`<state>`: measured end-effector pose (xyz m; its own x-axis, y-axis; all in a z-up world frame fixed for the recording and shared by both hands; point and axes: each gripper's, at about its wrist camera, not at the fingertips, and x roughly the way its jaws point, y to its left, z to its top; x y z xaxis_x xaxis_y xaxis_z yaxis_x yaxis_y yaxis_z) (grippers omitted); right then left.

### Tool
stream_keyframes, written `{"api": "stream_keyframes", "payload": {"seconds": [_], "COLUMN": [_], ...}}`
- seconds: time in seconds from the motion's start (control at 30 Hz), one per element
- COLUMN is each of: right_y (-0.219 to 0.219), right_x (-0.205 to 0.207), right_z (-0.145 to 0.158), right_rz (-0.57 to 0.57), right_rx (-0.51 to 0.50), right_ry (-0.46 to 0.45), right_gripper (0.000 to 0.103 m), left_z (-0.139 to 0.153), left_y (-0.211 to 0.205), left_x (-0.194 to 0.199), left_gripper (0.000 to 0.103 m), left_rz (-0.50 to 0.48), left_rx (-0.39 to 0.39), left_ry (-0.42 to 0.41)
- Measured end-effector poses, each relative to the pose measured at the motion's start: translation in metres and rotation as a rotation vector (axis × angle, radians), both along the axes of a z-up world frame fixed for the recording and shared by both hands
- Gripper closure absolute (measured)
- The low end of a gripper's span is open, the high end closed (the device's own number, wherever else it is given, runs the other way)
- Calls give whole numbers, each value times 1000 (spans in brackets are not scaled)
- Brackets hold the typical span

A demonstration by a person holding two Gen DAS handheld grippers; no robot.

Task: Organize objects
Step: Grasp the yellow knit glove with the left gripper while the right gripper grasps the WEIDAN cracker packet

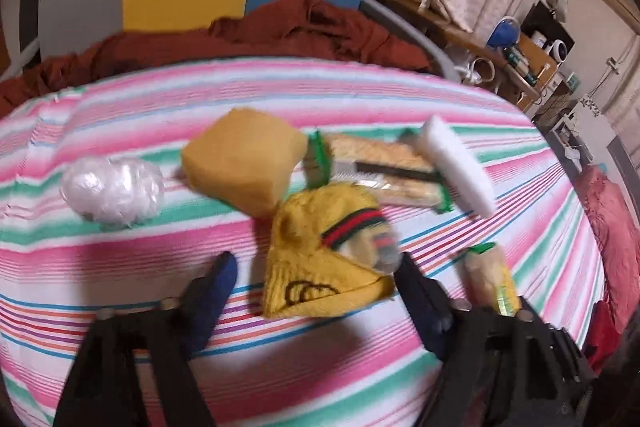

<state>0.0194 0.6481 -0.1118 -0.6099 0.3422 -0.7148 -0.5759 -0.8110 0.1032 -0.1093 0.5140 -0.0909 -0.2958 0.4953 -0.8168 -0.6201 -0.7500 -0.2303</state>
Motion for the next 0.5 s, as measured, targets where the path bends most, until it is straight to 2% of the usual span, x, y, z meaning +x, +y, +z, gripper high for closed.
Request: {"api": "stream_keyframes", "payload": {"seconds": [0.1, 0.2, 0.4, 0.5], "right_y": [-2, -2, -2, -2], "right_x": [0, 0, 2, 3], "right_z": [0, 0, 1, 2], "right_rz": [-1, -2, -3, -7], "right_rx": [9, 18, 16, 24], "right_ry": [-3, -5, 13, 19], "right_gripper": [52, 52, 53, 53], "left_z": [-4, -6, -4, -2], "left_y": [-10, -18, -64, -93], "left_x": [10, 26, 36, 45], "left_gripper": [62, 68, 72, 74], "left_rz": [-43, -94, -32, 15], "left_rx": [39, 22, 87, 105], "left_ry": [54, 142, 113, 124]}}
